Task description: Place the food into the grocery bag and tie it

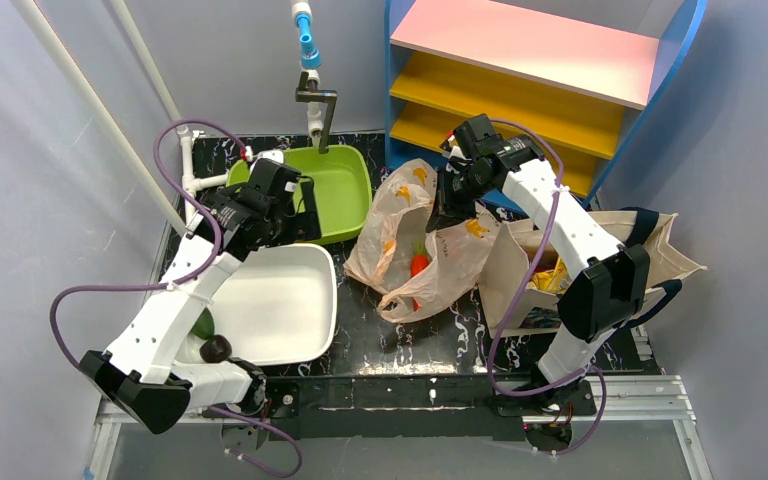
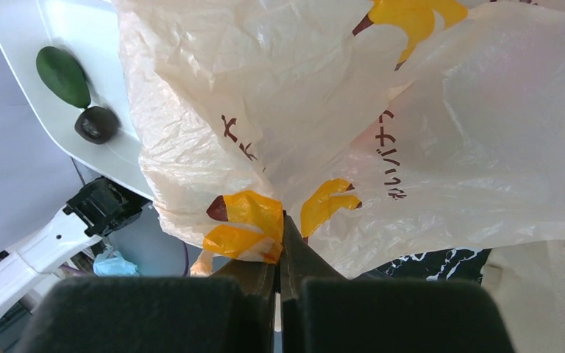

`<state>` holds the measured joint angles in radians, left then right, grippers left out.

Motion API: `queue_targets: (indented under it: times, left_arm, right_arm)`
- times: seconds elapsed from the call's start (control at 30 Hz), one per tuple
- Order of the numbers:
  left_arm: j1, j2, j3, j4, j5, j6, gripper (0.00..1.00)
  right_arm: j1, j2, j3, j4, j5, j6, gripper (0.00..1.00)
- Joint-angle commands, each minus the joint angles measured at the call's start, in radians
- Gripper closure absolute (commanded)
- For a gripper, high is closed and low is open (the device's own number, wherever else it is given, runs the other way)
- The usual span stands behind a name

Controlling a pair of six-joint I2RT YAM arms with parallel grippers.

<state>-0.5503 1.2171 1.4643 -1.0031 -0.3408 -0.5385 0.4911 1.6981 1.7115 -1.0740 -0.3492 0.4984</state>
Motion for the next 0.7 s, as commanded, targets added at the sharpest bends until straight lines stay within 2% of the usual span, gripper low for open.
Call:
queue_targets:
  times: [0.0,0.17,0.37,0.43,0.5,0.67]
  left_arm:
    - [0.065,-0.026,-0.035,-0.251,-0.172,-0.073,0.02]
    - [0.198,-0.045,-0.085,-0.384,-0.179,-0.109,0.08]
    - [0.307,-0.057,-0.203,-0.38,-0.208,-0.096,0.09]
    - [0.358,-0.043,-0.226,-0.35,-0.174,-0.072,0.08]
    - [0.39,-0.016,-0.228,-0.328,-0.135,-0.052,0.08]
    - [0.474,0.109,-0.271,-0.3,-0.195,-0.011,0.09]
  right_arm:
    - [0.004,0.012,0.003,0.016,-0.036,0.003,0.99]
    - [0.003,0.016,-0.002,0.019,-0.05,0.0,0.99]
    - [0.004,-0.004,-0.029,0.019,-0.068,0.032,0.99]
    - [0.004,-0.02,-0.049,0.03,-0.069,0.047,0.99]
    - [0.007,-0.031,-0.064,0.033,-0.063,0.057,0.99]
    - [0.008,-0.031,-0.094,0.04,-0.06,0.075,0.99]
